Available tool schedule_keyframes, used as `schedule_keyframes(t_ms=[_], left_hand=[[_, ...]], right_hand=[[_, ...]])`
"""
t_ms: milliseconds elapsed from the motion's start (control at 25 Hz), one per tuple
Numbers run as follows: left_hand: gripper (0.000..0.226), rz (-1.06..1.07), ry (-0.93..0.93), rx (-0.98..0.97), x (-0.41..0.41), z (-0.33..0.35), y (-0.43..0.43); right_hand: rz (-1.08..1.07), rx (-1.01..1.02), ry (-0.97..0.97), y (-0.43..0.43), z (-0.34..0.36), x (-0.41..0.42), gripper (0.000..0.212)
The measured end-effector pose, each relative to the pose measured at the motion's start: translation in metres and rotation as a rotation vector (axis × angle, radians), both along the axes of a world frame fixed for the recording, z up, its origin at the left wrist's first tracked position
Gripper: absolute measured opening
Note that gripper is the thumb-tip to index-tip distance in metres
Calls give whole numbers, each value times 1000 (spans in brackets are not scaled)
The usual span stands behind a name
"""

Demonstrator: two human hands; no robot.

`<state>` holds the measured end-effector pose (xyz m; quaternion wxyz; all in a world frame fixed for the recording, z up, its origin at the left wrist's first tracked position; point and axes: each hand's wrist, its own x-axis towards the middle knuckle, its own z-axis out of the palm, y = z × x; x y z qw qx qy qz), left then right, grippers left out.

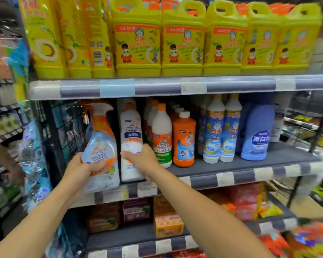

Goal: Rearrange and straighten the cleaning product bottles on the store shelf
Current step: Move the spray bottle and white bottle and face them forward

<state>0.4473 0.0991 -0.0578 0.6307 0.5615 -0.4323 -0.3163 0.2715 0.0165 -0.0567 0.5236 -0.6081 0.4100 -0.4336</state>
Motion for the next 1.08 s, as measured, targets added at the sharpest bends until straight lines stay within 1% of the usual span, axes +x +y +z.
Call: schedule_keyframes(t_ms=[80, 160, 320, 400, 480, 560, 720, 880, 1000, 1080], left_hand=[[35, 31, 22, -5, 8, -4, -8], [35, -15, 27, -3, 12, -3, -16], [54, -27, 73, 1, 21, 2, -29], [56, -14, 80, -9, 22, 3, -35], [54, -14, 99, -9, 22, 3, -38], [45, -19, 111, -14, 22, 2, -40], [38, -23, 118, -40, 23, -3, -41], [57, -15, 109, -61, 26, -5, -52], [61, 1, 125, -45, 31, -6, -59], [68, 16, 109, -37, 33, -6, -63]], right_hand=[[4, -20, 6, -5, 4, 9, 60], [-7, -44, 36, -11, 9, 12, 60], [-27, -69, 70, -23, 11, 13, 52], [-44, -86, 66, -27, 8, 16, 52], [-70, -104, 37, -31, 4, 21, 55], [-81, -112, 14, -36, -1, 27, 57], [-126, -158, 53, -48, -9, 40, 62], [-124, -150, 9, -59, -9, 48, 63], [-122, -141, -9, -64, -9, 53, 66], [-127, -148, -22, -68, -10, 54, 67]])
